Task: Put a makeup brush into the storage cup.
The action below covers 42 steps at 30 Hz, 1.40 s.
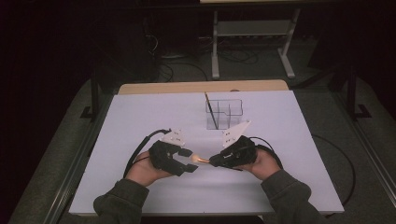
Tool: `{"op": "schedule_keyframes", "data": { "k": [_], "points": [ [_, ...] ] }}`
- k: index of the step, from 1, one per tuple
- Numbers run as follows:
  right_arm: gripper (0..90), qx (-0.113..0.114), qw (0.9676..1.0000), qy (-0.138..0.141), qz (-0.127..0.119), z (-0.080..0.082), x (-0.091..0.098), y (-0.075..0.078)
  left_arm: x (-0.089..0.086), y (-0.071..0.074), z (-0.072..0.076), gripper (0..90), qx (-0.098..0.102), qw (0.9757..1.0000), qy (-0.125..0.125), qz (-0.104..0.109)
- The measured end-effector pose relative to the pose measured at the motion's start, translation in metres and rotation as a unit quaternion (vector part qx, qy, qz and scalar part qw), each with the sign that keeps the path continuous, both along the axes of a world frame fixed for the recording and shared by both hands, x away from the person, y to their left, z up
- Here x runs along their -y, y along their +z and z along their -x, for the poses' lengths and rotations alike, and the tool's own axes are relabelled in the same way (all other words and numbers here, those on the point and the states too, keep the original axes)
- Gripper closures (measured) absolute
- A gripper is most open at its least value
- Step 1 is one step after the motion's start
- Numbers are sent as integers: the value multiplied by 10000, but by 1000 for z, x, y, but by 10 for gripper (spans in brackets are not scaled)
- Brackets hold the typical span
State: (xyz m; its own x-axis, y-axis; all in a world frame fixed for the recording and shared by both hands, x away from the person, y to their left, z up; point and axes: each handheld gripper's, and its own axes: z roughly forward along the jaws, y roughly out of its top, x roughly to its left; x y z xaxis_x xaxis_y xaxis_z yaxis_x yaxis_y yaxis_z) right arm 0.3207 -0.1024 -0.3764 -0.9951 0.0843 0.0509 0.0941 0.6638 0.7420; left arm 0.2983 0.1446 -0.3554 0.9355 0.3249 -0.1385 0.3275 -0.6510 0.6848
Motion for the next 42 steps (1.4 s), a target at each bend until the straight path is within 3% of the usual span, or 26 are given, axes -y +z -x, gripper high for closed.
{"op": "schedule_keyframes", "data": {
  "k": [12, 27, 42],
  "points": [
    [831, 72, 9999, 148, -1, 3, -7, 4, 7, 1, -4, 498, -85, 9999, -112, -28],
    [831, 201, 9995, 246, 23, 7, -12, 5, 10, 0, -5, 704, -176, 9995, -263, -17],
    [831, 338, 9990, 309, 14, 11, -11, 8, 7, 2, -5, 803, -272, 9989, -349, 162]
  ]
}}
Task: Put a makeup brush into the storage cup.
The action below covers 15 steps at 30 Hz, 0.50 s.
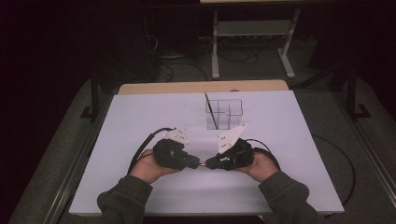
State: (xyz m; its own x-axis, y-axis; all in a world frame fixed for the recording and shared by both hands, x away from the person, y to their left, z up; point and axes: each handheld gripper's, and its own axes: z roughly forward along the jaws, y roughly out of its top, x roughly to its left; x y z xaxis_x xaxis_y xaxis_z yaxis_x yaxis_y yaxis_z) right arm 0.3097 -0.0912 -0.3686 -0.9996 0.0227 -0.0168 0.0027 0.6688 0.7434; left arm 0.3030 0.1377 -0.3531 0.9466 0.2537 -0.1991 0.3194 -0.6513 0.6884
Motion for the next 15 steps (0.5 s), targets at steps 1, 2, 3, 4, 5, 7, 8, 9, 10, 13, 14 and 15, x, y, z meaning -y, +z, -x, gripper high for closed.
{"op": "schedule_keyframes", "data": {
  "k": [1, 2, 3, 4, 5, 7, 8, 9, 10, 13, 14, 15],
  "points": [
    [831, 11, 10000, 24, 2, 0, 0, 0, 0, 0, 0, 807, -2, 10000, -14, 6],
    [831, 32, 10000, 24, 0, 1, 0, 0, -1, 1, 0, 814, -23, 10000, -23, 36],
    [831, 43, 10000, 38, 10, 1, -1, 0, -1, 1, 0, 821, -56, 10000, -32, 67],
    [831, 49, 10000, 46, 22, 1, -1, 0, -1, 1, 0, 827, -103, 9999, -39, 109],
    [831, 79, 9999, 55, 49, 2, -2, -1, -1, 1, 0, 833, -120, 9998, -58, 124],
    [831, 148, 9998, 98, 77, 3, -3, -1, -1, 2, 0, 842, -145, 9997, -96, 163],
    [831, 186, 9997, 99, 91, 4, -4, -1, -2, 2, -1, 844, -145, 9997, -102, 166],
    [831, 215, 9997, 103, 109, 4, -4, 0, -2, 2, -1, 845, -138, 9997, -105, 153],
    [831, 259, 9995, 107, 132, 5, -5, 0, -2, 3, -1, 846, -131, 9997, -91, 160],
    [829, 349, 9993, 99, 129, 6, -6, 0, -3, 4, 0, 847, -146, 9997, -89, 150],
    [822, 332, 9993, 89, 137, 6, -7, 0, -3, 4, -1, 848, -159, 9997, -102, 141],
    [817, 317, 9993, 91, 158, 7, -8, -1, -2, 5, -1, 850, -168, 9997, -118, 117]
  ]
}}
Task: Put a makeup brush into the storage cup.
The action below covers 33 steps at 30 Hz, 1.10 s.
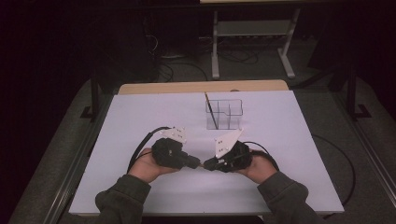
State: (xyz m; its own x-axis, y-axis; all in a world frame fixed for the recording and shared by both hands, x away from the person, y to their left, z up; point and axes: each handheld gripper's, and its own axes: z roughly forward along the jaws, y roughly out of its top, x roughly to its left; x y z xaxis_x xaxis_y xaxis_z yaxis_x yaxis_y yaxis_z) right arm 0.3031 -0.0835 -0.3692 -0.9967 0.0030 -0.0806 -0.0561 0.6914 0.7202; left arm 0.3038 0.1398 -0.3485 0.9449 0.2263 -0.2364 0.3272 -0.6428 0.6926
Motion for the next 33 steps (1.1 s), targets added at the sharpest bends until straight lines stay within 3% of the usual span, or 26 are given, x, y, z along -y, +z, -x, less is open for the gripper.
{"op": "schedule_keyframes", "data": {
  "k": [12, 18, 21, 28, 29, 33],
  "points": [
    [714, -263, 9994, 10, 216, -3, -9, -2, 0, 8, 1, 851, 160, 9998, 50, -61],
    [750, -272, 9992, -61, 271, -5, -15, 0, 3, 14, 2, 851, 249, 9996, 55, -97],
    [816, -325, 9988, -16, 354, -6, -18, 2, 3, 15, 2, 851, 265, 9996, 31, -63],
    [828, -490, 9981, 63, 380, -9, -20, 0, 2, 14, 2, 837, 297, 9995, -22, -130],
    [828, -492, 9980, 69, 378, -9, -20, 0, 1, 15, 2, 801, 371, 9992, 42, -148],
    [829, -613, 9976, 28, 321, -12, -16, 0, -7, 16, 2, 724, 356, 9992, 183, -76]
  ]
}}
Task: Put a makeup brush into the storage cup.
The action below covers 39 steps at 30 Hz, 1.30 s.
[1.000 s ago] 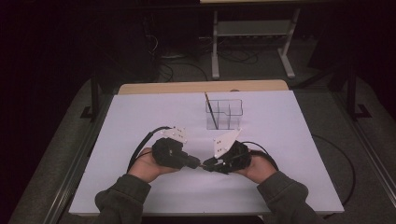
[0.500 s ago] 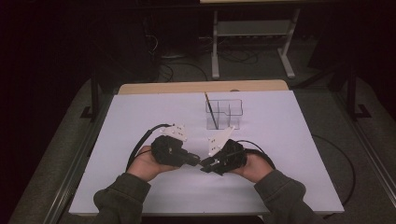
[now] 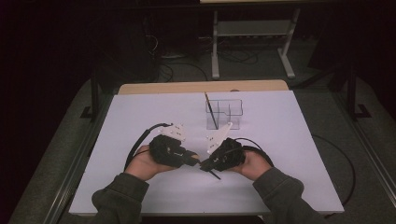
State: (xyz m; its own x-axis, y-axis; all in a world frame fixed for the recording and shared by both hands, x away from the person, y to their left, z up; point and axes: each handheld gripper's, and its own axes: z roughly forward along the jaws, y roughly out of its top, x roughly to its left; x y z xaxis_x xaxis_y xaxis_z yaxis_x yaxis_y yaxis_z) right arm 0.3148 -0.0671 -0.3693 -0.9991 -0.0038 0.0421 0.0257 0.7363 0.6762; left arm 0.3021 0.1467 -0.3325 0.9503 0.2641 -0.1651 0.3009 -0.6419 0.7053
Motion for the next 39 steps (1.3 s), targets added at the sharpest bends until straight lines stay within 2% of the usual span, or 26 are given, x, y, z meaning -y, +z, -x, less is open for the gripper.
{"op": "schedule_keyframes", "data": {
  "k": [8, 11, 14, 21, 31, 39],
  "points": [
    [829, -101, 9997, -212, 33, -7, 13, -1, -18, -3, 3, 644, 60, 9997, 234, 78],
    [829, -167, 9993, -342, -42, -11, 20, -1, -23, -7, 4, 625, 43, 9994, 318, 84],
    [829, -211, 9980, -557, -189, -15, 29, 0, -26, -12, 6, 629, 80, 9993, 372, -39],
    [829, -261, 9955, -862, -304, -24, 42, 2, -34, -26, 11, 611, 103, 9987, 502, -31],
    [829, -334, 9930, -1059, -395, -31, 50, 5, -49, -41, 18, 588, 176, 9962, 854, 20],
    [828, -387, 9911, -1199, -434, -39, 55, 12, -60, -47, 23, 559, 272, 9939, 1069, 36]
  ]
}}
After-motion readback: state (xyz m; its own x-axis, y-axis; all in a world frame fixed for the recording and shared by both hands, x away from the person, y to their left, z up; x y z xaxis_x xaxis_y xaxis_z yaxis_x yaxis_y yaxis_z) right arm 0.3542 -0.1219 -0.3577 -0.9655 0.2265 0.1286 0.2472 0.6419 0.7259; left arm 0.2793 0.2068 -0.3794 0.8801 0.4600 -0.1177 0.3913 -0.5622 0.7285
